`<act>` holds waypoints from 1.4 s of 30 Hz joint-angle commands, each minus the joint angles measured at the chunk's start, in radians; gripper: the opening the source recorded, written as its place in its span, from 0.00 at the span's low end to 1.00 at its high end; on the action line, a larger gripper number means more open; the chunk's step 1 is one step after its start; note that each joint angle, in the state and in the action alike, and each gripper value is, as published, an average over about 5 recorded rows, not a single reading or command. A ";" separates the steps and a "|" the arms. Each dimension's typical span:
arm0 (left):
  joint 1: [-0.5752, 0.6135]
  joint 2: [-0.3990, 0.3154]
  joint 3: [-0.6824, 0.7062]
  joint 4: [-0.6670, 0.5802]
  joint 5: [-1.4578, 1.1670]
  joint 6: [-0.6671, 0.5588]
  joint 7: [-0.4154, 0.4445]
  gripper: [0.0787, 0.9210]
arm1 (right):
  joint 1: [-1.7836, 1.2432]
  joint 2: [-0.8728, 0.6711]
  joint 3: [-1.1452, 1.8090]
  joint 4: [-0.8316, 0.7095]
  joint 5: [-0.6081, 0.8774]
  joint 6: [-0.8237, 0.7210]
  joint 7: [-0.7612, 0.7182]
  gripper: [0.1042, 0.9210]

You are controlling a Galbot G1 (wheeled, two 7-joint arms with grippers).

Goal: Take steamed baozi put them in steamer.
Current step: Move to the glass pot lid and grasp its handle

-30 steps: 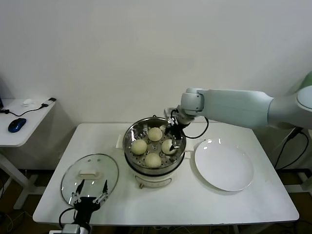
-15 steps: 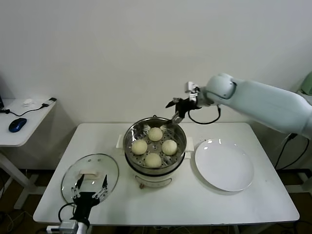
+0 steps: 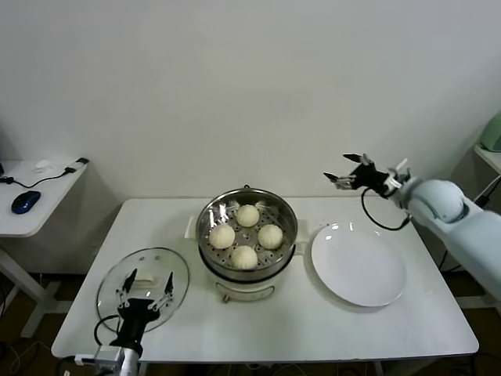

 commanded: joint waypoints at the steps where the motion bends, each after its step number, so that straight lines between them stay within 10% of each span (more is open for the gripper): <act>1: -0.014 0.019 0.001 0.021 -0.003 -0.030 0.011 0.88 | -0.972 0.203 0.887 0.047 -0.119 0.273 0.093 0.88; 15: -0.046 0.041 -0.004 0.082 0.356 -0.021 -0.201 0.88 | -0.980 0.512 0.782 -0.029 -0.182 0.479 0.073 0.88; 28: -0.024 0.138 -0.064 0.265 1.224 -0.055 -0.315 0.88 | -0.962 0.575 0.729 0.003 -0.251 0.437 0.117 0.88; 42: -0.137 0.083 -0.039 0.402 1.292 0.007 -0.396 0.88 | -0.970 0.576 0.734 0.029 -0.263 0.417 0.124 0.88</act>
